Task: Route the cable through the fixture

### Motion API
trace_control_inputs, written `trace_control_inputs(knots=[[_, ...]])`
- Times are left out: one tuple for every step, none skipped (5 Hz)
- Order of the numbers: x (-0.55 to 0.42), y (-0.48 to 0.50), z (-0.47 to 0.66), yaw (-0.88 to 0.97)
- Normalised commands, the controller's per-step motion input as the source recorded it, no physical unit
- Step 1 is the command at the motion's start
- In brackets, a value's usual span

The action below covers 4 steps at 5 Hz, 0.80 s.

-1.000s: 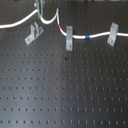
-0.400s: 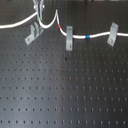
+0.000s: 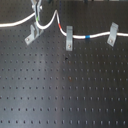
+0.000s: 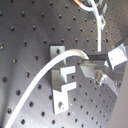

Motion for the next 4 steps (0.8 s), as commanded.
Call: trace_control_inputs(knots=[[-0.258,0.174,0.01,0.57],[-0.178,0.106,0.02,0.71],[-0.138,0.076,0.00,0.74],[-0.152,0.078,0.05,0.80]])
